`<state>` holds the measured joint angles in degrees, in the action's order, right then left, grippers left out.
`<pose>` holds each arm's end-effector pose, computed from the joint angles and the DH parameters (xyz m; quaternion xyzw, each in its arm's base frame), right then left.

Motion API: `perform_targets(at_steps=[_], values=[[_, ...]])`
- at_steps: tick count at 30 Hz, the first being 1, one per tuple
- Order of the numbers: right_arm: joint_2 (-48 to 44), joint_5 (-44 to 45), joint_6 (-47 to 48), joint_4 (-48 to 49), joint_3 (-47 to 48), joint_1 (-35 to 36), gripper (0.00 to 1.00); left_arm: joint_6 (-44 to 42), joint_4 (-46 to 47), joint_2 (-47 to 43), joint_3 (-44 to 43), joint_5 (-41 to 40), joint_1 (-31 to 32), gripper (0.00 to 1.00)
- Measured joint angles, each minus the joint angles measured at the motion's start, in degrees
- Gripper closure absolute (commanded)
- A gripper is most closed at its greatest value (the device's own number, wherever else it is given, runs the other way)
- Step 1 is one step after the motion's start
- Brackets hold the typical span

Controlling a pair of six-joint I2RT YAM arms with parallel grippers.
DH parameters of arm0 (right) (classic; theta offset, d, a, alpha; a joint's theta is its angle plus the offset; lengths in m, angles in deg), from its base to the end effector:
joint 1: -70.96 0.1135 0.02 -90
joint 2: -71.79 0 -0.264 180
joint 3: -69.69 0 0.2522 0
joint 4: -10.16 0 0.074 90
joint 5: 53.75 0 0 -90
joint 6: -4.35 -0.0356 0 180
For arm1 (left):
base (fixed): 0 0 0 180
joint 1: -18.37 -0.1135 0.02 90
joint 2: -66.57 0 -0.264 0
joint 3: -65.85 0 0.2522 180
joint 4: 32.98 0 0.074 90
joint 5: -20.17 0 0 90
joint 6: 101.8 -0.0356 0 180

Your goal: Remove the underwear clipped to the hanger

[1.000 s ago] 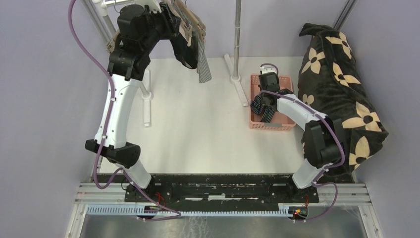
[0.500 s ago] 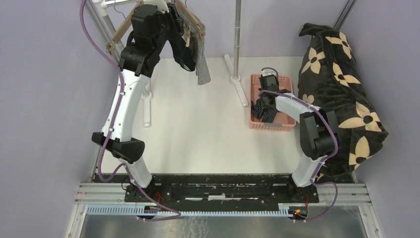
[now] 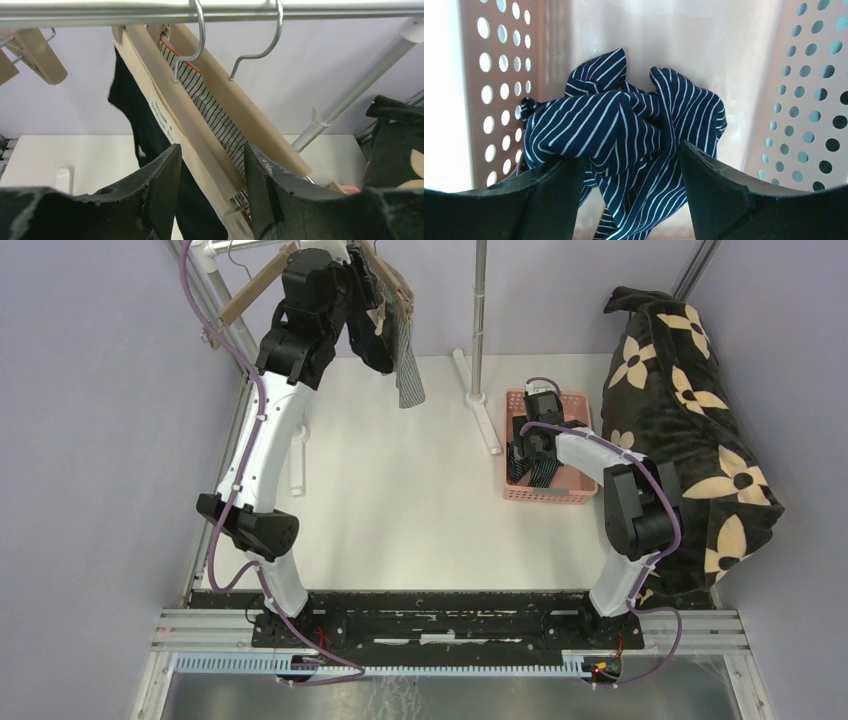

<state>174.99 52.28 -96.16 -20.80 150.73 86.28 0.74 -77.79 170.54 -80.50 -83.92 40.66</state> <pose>0.3679 0.0906 0.1888 0.0046 0.9404 -0.0589 0.3349 0.3535 -0.1355 0.5351 -0.0237 0.7211 -0.1210 0.6818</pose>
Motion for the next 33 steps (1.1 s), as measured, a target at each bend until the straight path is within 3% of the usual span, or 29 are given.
perform_targets(at_steps=[13, 17, 22, 25, 30, 31, 33], values=[[0.0, -1.0, -0.3, 0.0, 0.0, 0.0, 0.23, 0.0, -0.1, 2.2, 0.0, -4.3, 0.0, 0.53], [0.0, -1.7, -0.6, 0.0, 0.0, -0.1, 0.23, 0.0, -0.1, 2.2, 0.0, -6.0, 0.0, 0.71], [0.0, -2.4, -1.0, 0.0, 0.0, -0.1, 0.22, -0.1, 0.0, 2.2, 0.0, -7.8, 0.0, 0.81], [0.0, -2.7, -1.3, 0.0, 0.0, -0.1, 0.22, -0.1, -0.1, 2.2, 0.0, -8.3, 0.0, 0.97], [0.0, -3.4, -1.4, 0.0, 0.0, -0.1, 0.21, -0.5, 0.1, 2.2, 0.0, -8.4, 0.0, 0.97], [0.0, -3.5, -1.5, 0.0, 0.0, -0.1, 0.02, -0.7, 0.3, 2.2, 0.0, -8.4, 0.0, 0.97], [0.0, -3.6, -1.7, 0.0, 0.0, -0.1, 0.0, -1.2, 0.6, 2.2, 0.0, -8.3, 0.0, 0.97]])
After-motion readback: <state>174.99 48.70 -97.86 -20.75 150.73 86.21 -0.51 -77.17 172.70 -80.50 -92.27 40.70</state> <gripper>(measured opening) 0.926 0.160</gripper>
